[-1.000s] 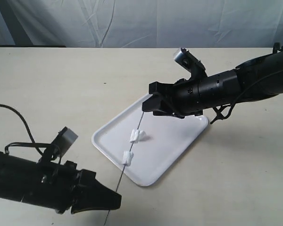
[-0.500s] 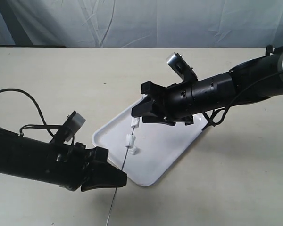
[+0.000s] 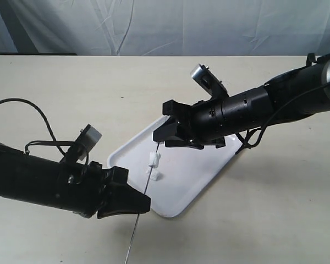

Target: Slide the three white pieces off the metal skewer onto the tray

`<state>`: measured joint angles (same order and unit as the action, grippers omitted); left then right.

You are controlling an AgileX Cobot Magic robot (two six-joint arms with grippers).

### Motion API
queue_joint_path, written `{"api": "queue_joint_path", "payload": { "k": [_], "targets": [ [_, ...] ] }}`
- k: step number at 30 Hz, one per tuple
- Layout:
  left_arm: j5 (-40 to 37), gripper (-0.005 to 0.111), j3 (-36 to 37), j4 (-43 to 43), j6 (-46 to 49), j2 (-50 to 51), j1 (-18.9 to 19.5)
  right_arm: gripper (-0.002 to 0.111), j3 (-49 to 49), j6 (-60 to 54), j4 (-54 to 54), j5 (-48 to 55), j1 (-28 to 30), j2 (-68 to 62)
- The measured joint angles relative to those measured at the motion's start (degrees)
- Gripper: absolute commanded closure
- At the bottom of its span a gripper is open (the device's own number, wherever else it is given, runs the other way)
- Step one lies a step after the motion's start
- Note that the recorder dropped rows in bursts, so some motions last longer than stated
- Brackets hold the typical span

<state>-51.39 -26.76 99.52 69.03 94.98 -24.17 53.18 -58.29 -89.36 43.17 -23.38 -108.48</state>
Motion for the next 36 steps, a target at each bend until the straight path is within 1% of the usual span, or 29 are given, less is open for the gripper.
{"api": "queue_joint_path", "payload": {
  "k": [2,3,10,13,18,24,27,29,32,33,36],
  "targets": [
    [-0.04,0.107,0.0,0.0,0.0,0.0,0.0,0.087,0.0,0.0,0.29,0.1,0.0,0.0],
    [-0.04,0.107,0.0,0.0,0.0,0.0,0.0,0.088,0.0,0.11,0.3,0.1,0.0,0.0],
    [-0.13,0.107,0.0,0.0,0.0,0.0,0.0,0.088,0.0,0.21,0.39,0.2,0.0,0.0],
    [-1.45,0.107,0.56,0.49,-0.72,0.0,0.1,0.088,0.0,0.21,0.39,0.3,0.0,0.0],
    [-5.98,0.107,4.83,0.98,-0.98,0.0,0.1,0.088,0.0,0.21,0.84,-2.23,0.0,0.0],
    [-11.23,0.107,13.03,0.61,2.47,-0.21,0.1,0.088,0.0,-0.39,0.93,-6.74,-0.09,0.0],
    [-12.85,0.107,15.78,0.23,3.7,0.14,0.1,0.088,0.0,-0.54,0.93,-9.46,-0.09,0.0],
    [-13.38,0.107,16.44,-0.01,4.22,0.14,0.1,0.082,0.0,-0.62,0.93,-10.49,-0.09,0.0],
    [-11.88,0.107,15.98,-0.01,4.55,0.14,0.1,0.066,0.0,-0.77,1.07,-10.28,-0.09,0.0],
    [-11.03,0.107,15.23,-0.01,4.55,0.18,0.1,0.063,0.0,-0.81,1.21,-9.85,-0.09,0.0],
    [-7.66,0.107,11.83,-0.09,3.76,0.28,0.1,0.065,0.0,-1.02,1.95,-8.51,-0.09,0.0]
  ]
}}
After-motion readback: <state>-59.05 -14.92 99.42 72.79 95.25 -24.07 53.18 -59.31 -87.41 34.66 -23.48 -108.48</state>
